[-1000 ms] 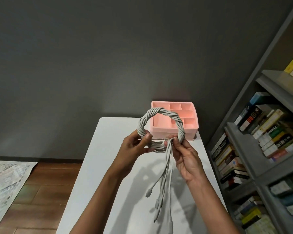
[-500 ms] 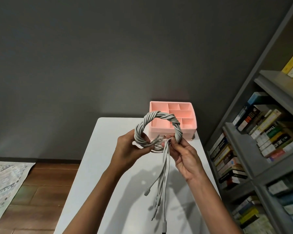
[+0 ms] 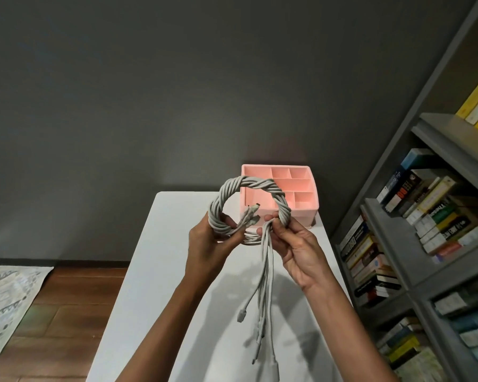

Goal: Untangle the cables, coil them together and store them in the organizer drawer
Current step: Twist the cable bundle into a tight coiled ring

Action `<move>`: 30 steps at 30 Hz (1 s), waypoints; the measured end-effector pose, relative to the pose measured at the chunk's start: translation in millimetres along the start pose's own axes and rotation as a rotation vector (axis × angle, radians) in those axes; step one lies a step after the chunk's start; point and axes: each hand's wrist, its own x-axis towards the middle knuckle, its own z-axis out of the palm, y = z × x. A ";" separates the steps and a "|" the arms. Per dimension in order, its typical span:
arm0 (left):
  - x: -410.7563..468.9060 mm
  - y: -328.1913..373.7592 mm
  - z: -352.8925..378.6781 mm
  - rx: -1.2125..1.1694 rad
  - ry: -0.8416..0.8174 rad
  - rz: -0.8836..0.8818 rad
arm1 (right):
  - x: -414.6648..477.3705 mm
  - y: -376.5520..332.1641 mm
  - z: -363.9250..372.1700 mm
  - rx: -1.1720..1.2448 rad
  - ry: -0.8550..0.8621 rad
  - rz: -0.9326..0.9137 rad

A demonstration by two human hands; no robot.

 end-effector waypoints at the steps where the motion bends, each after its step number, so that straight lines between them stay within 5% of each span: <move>1: -1.3 -0.3 1.4 -0.025 -0.011 -0.024 | 0.5 0.8 0.1 0.017 0.003 0.005; 12: -5.8 -1.5 12.8 -0.179 0.016 -0.159 | 1.5 8.6 -0.4 -0.015 -0.018 0.006; 19: -1.4 7.5 7.3 -0.376 -0.170 -0.254 | 4.3 12.9 -0.9 -0.025 0.016 0.068; 23: 3.0 -1.7 -0.9 -0.078 -0.209 -0.175 | 5.5 10.9 -2.8 -0.025 0.015 0.069; 27: 9.6 -10.9 -15.8 0.042 -0.452 -0.122 | 7.0 6.6 -5.8 -0.040 0.009 0.064; 30: 15.1 -11.5 -24.4 0.269 -0.531 0.138 | 7.6 10.6 -7.4 -0.020 0.000 0.098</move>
